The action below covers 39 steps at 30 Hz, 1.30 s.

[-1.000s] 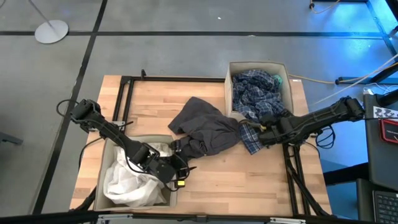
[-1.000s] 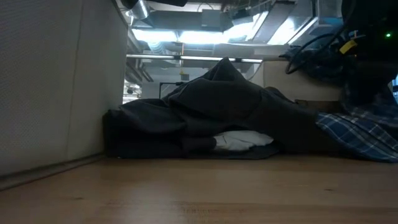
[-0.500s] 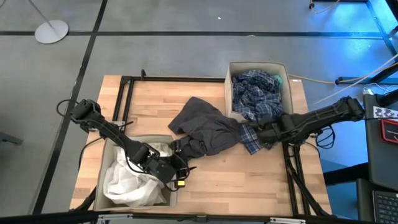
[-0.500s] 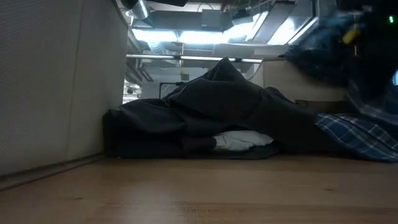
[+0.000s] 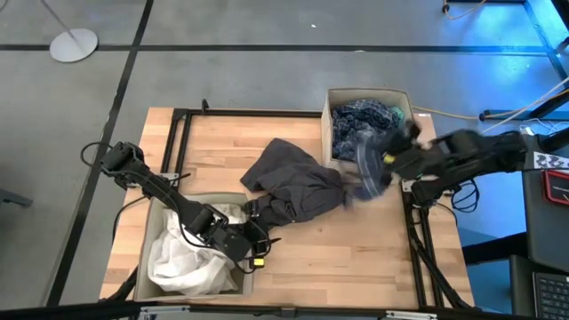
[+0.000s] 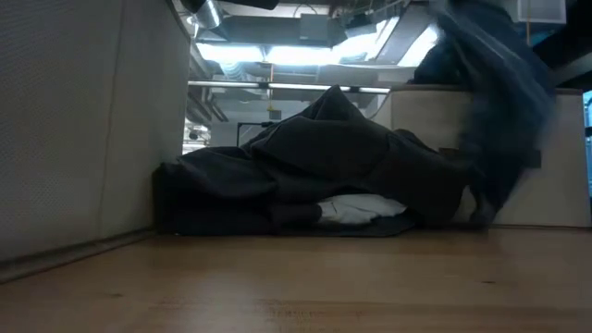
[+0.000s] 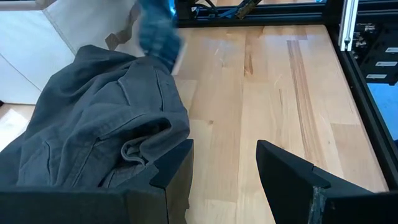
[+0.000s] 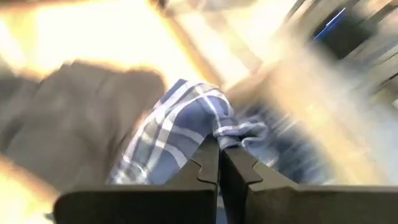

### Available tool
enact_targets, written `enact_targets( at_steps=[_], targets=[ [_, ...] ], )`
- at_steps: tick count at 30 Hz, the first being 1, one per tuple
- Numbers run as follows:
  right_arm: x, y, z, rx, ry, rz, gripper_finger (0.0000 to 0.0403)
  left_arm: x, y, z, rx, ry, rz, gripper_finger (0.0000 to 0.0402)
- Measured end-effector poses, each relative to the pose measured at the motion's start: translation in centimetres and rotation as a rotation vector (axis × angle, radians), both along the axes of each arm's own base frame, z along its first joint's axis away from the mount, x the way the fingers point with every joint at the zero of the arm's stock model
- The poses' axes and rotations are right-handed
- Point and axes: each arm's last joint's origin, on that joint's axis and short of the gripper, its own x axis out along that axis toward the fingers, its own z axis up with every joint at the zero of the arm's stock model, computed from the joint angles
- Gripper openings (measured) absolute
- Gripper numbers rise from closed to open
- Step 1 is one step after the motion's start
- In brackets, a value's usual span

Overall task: Sort clothes
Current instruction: Put the blue shirt into the top brown laundry bin

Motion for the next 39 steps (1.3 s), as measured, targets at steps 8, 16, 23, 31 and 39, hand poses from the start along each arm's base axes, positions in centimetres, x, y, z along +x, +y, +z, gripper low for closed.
enact_targets(
  at_steps=[8, 16, 23, 31, 39],
  targets=[
    [-2.3, -1.5, 8.3, -0.487, -0.214, -0.168, 0.0006, 0.0, 0.0, 0.0, -0.004, -0.001, 0.003, 0.0166],
    [-2.8, -2.6, 13.4, -0.671, -0.256, -0.217, 0.0004, 0.0, 0.0, 0.0, -0.006, -0.001, 0.004, 0.0166],
    [-2.2, -5.7, 13.8, -0.766, -0.144, -0.279, 0.0005, 0.0, 0.0, 0.0, -0.011, -0.002, 0.007, 0.0166],
    [-0.6, -10.8, 11.8, -0.695, -0.004, -0.371, 0.0005, 0.0, 0.0, 0.0, -0.012, -0.002, 0.008, 0.0166],
    [1.0, -16.8, 6.6, -0.362, 0.181, -0.495, 0.0005, 0.0, 0.0, 0.0, -0.012, -0.001, 0.008, 0.0166]
  ],
)
